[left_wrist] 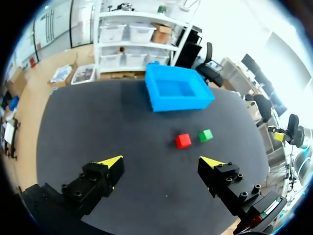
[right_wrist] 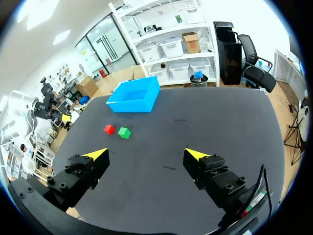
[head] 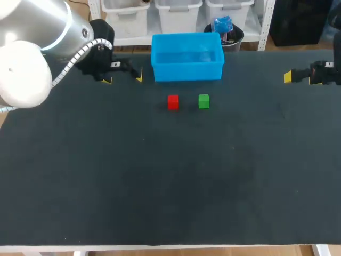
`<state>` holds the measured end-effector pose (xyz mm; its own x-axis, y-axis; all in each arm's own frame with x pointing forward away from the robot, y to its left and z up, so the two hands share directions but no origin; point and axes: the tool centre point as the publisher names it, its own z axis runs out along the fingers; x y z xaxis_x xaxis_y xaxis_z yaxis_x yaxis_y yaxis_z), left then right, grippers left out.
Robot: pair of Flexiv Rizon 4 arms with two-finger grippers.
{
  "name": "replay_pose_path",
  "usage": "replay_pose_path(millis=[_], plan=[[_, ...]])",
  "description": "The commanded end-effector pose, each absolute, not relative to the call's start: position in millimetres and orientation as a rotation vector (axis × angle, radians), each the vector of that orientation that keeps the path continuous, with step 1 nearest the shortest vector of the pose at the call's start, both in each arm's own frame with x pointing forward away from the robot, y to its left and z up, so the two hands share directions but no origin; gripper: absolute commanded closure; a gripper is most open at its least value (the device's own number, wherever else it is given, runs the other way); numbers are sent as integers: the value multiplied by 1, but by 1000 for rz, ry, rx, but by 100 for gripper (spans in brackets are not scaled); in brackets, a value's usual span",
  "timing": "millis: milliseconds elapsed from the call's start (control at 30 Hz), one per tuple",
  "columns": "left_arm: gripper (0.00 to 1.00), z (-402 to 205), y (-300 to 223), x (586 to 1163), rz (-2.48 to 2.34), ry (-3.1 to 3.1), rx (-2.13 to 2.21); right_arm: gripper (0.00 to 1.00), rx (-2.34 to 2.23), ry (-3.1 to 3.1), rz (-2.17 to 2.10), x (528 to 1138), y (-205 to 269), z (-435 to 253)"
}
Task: Use the left arm to pick the red cube and place it into the blue plastic box first, then use the right arm to grasp the green cube and put it into the same blue plastic box after the first action is fully finished.
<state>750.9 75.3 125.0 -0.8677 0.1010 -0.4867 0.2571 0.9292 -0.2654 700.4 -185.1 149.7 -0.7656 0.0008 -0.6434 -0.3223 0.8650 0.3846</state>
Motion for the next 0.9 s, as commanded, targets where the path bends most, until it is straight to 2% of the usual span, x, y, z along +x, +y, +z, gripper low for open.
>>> replay_pose_path(millis=[33,300,900], plan=[[0,126,74,750,-426,2611,250,0,-232,2373,637,700,-185,150],[0,126,74,750,-426,2611,250,0,-232,2373,637,700,-185,150],[0,118,14,779,-197,2808,211,0,-232,2373,637,700,-185,150]])
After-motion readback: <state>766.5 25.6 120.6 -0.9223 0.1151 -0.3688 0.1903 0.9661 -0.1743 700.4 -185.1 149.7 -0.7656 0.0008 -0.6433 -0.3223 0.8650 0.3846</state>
